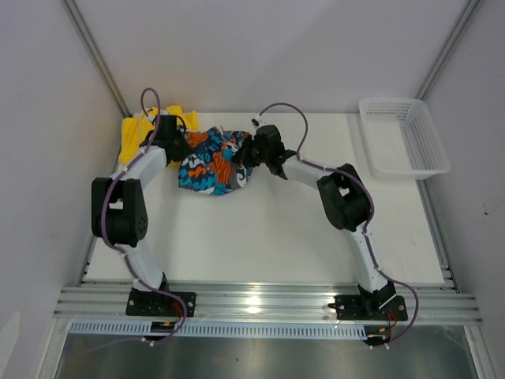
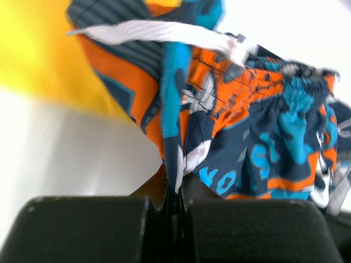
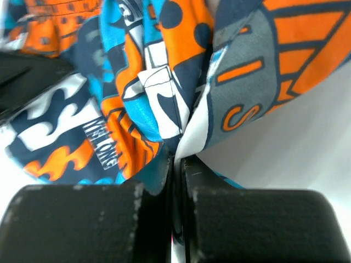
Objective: Fold and stack the shorts
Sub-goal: Neatly place the folded shorts to the corner
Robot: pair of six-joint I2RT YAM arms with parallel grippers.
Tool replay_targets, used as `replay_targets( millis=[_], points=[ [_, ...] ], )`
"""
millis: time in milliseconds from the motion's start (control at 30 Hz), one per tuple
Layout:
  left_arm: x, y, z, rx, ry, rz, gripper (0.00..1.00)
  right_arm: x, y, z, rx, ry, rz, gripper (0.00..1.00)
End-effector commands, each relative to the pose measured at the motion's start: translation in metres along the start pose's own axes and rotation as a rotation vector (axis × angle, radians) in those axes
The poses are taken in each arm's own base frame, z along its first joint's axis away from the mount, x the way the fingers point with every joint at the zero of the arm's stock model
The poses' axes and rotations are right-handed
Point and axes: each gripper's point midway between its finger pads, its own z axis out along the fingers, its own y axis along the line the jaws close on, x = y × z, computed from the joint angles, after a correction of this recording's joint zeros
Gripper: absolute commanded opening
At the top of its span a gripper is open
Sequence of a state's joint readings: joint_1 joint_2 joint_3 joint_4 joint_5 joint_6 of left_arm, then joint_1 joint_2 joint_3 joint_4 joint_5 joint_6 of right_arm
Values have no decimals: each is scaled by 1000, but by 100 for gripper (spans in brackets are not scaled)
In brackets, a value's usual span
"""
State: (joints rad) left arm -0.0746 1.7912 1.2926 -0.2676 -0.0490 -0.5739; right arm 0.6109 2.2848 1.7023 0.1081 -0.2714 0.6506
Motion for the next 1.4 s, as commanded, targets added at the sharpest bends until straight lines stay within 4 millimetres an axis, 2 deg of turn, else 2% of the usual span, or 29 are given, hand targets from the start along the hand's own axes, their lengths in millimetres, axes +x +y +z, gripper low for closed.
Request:
replay_targets(
  millis=[0,33,67,100,133,167,200,233,267,300,333,367,400,433,533,700,900,1033,1100,1133,1167,1200,1267,1333,1367],
  points=[
    [-54,-2,8,1,-47,-7,0,-55,39,23,-182,-164,69,0],
    [-50,2,22,-10,-22,-13,0,-80,55,22,-263,-235,69,0],
    [-74,-12,19,20,-68,-21,0,-74,48,34,-294,-223,121,0],
    [-74,-10,29,17,-55,-19,0,-84,53,36,-347,-253,127,0],
    [-77,-12,32,18,-55,-17,0,-83,53,42,-365,-243,145,0],
    [-81,-11,35,2,-59,-13,0,-105,71,37,-437,-292,133,0],
    [-112,-26,26,20,-115,-10,0,-97,56,54,-431,-281,176,0],
    [-116,-26,30,10,-118,-4,0,-101,57,56,-450,-298,185,0],
    [-125,-31,42,10,-121,2,0,-121,72,50,-511,-352,178,0],
    [-155,-27,39,14,-162,-17,0,-115,56,64,-500,-358,238,0],
    [-146,-19,45,-10,-110,-22,0,-123,59,63,-535,-398,255,0],
    [-157,-21,54,1,-117,-25,0,-129,60,61,-563,-432,275,0],
    [-164,-15,56,0,-118,-33,0,-139,57,59,-569,-492,314,0],
    [-179,-19,51,20,-152,-32,0,-141,54,58,-600,-526,355,0],
    [-188,-9,55,47,-166,-45,0,-149,52,55,-613,-601,416,0],
    [-194,3,56,48,-167,-48,0,-149,65,58,-593,-629,446,0],
    [-209,7,45,58,-192,-51,0,-150,72,60,-573,-652,467,0],
    [-213,11,49,65,-203,-50,0,-148,73,64,-545,-671,494,0],
    [-212,17,58,77,-189,-61,0,-145,70,69,-515,-679,526,25],
    [-217,20,59,83,-199,-65,0,-142,70,72,-508,-680,536,43],
    [-218,33,67,79,-191,-80,0,-142,75,71,-513,-683,539,75],
    [-231,34,63,92,-219,-83,0,-140,75,72,-518,-684,528,82],
    [-238,60,73,105,-217,-116,0,-140,79,72,-529,-672,518,91],
    [-247,74,72,112,-227,-131,0,-140,83,69,-535,-643,490,92],
    [-252,91,71,96,-232,-147,0,-143,81,66,-532,-640,487,93]
  ],
)
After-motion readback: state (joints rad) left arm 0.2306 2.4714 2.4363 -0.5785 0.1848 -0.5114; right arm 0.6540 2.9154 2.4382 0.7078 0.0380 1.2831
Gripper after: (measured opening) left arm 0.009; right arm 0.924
